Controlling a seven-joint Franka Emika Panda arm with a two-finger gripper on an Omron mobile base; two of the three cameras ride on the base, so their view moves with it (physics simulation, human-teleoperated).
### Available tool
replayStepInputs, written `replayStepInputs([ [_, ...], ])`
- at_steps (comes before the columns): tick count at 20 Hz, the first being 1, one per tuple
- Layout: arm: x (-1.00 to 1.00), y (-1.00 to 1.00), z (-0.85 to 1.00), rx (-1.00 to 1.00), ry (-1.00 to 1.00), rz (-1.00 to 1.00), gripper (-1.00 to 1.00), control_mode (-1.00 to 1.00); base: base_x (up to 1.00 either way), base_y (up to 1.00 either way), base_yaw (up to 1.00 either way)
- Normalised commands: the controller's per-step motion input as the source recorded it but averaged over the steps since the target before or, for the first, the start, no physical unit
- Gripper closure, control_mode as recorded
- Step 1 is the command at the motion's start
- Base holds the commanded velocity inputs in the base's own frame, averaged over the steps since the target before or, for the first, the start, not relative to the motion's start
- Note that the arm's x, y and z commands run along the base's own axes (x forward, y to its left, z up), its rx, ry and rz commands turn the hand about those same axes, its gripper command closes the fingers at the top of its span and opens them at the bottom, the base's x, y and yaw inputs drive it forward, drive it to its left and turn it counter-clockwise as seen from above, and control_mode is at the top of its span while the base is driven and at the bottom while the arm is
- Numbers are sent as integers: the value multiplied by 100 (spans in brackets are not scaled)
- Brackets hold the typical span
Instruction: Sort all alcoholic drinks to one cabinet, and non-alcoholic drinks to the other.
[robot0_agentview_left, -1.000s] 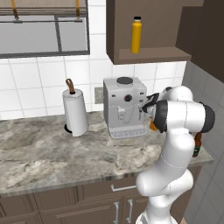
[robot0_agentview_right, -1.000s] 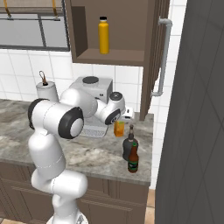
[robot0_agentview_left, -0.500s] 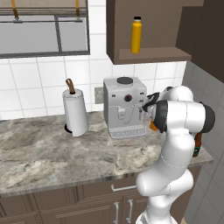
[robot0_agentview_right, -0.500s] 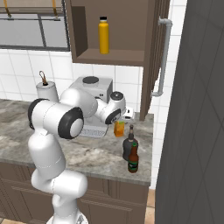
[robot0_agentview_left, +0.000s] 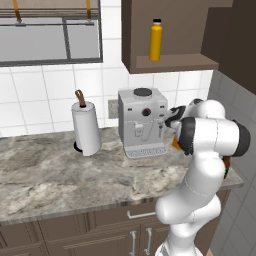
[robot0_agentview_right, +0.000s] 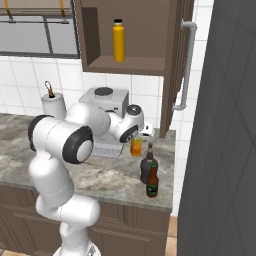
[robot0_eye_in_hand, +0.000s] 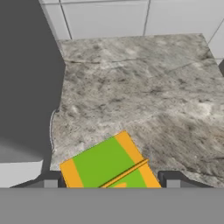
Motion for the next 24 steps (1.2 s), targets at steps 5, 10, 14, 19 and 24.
replayStepInputs([
  [5,-19,0,23,0,-7,-2,100,-100,0,0,0],
  [10,-13,-1,31,0,-2,-2,100,-100,0,0,0],
  [14,-14,-5,34,0,0,-2,100,-100,0,0,0],
  [19,-20,-4,40,-1,0,-1,100,-100,0,0,0],
  [24,-23,-2,41,0,0,0,100,-100,0,0,0],
])
